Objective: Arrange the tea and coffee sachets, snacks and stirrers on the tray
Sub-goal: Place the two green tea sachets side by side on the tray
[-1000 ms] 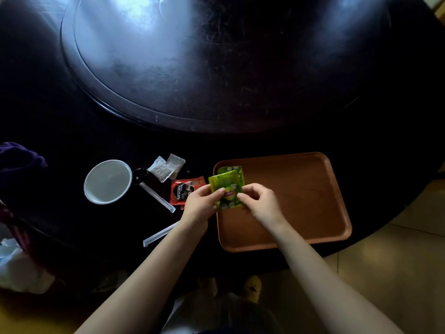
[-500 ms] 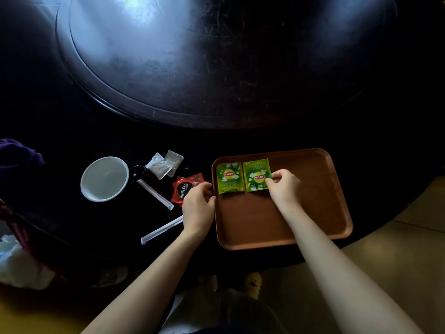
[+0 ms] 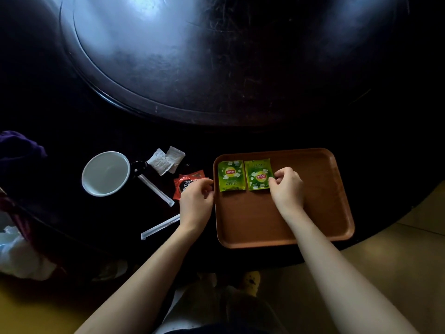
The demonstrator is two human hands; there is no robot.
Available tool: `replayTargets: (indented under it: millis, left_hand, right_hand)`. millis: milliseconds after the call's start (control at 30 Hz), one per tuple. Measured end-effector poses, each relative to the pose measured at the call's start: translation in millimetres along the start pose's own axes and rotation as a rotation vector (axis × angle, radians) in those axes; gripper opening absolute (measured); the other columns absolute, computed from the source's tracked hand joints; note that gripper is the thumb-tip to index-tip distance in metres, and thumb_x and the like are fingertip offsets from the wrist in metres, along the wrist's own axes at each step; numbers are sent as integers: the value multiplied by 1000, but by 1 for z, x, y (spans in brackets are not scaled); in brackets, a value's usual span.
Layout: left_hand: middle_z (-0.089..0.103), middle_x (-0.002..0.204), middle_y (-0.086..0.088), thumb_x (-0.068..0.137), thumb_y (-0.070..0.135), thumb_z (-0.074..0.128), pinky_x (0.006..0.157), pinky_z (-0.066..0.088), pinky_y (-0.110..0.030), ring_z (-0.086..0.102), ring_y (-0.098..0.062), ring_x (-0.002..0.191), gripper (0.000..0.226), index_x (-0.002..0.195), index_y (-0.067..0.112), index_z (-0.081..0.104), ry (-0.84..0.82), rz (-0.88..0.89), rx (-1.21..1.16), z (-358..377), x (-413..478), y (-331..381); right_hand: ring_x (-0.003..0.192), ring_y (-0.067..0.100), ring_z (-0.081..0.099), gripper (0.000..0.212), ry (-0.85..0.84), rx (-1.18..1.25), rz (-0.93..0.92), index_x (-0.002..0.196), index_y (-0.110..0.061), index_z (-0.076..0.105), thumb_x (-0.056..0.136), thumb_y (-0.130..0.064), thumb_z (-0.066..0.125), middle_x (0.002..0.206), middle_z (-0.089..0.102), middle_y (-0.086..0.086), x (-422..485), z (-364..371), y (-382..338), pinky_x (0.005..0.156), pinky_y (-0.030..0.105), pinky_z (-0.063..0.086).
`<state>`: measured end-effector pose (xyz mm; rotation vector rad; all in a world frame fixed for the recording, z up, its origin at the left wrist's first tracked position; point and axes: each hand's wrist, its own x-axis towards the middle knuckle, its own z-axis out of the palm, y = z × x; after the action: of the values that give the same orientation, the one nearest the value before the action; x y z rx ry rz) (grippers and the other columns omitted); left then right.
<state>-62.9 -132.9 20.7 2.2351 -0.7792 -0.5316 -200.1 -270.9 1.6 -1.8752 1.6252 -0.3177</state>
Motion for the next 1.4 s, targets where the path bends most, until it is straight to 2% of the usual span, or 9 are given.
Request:
replayTargets:
  millis: [200, 400, 633, 800, 967, 1100, 1233, 1333, 1400]
  left_hand:
    - [67, 94, -9, 80, 4, 63, 70, 43, -16, 56, -12, 78, 17, 96, 6, 68, 63, 34, 32, -17, 4, -12]
    - [60, 108, -12, 80, 14, 66, 84, 35, -23, 49, -25, 107, 24, 103, 8, 66, 57, -3, 155, -12, 6, -30]
    - [58, 112, -9, 82, 16, 63, 88, 29, -18, 46, -22, 113, 26, 108, 11, 64, 74, -2, 83, -12, 8, -17]
    - [61, 119, -6, 80, 19, 66, 94, 38, -23, 53, -18, 112, 45, 124, 15, 55, -42, 176, -31, -9, 24, 22]
    - [68, 103, -4, 79, 18, 68, 85, 53, -29, 63, -14, 89, 36, 114, 18, 61, -282, 158, -143, 3, 31, 52]
    - [68, 82, -8, 78, 11, 69, 65, 56, -34, 63, -21, 68, 15, 92, 11, 63, -362, -223, -552, 9, 24, 51]
    - [68, 83, -9, 81, 7, 65, 53, 55, -20, 67, -13, 61, 18, 98, 1, 61, -358, -464, -849, 19, 10, 52]
    - [66, 88, -13, 84, 11, 63, 63, 59, -25, 68, -18, 72, 17, 98, 1, 61, -341, -436, -832, 30, 5, 45]
    - [69, 92, -8, 84, 21, 62, 77, 57, -33, 67, -20, 82, 19, 99, 9, 64, -224, -210, -452, 31, 3, 36]
  right_hand:
    - [90, 26, 56, 33, -18, 13, -16, 101, -3, 57, 82, -29, 65, 102, 60, 16, -5, 0, 1, 68, 27, 38]
    - [105, 34, 55, 49, -45, -131, 59, 112, -6, 48, 77, -29, 71, 115, 56, 17, -7, 4, -13, 77, 36, 45]
    - [89, 26, 56, 22, -58, 152, 63, 92, -5, 61, 77, -18, 70, 99, 62, 17, 3, 4, -1, 72, 27, 38]
    - [67, 15, 51, 13, -112, 310, -148, 82, -13, 54, 79, -8, 65, 76, 56, 3, -2, -25, -13, 55, 6, 37]
    - [73, 14, 59, 5, -282, 299, -368, 84, -16, 60, 82, -12, 63, 78, 63, 1, -6, -55, -33, 67, 21, 47]
    - [71, 9, 59, 4, -232, 644, -115, 86, -14, 62, 83, -15, 64, 78, 63, 0, -4, -56, -29, 62, 16, 50]
    - [63, 12, 63, 4, -466, 896, 196, 82, -13, 62, 82, -8, 63, 71, 68, 2, -21, -38, -17, 55, 20, 53]
    - [54, 7, 65, 12, -390, 976, 294, 75, -13, 62, 83, -5, 60, 56, 70, -4, -23, -25, -17, 51, 19, 53]
    - [56, 10, 61, 14, -271, 901, 295, 72, -13, 61, 83, -4, 60, 58, 67, -4, -13, -22, -15, 50, 17, 50]
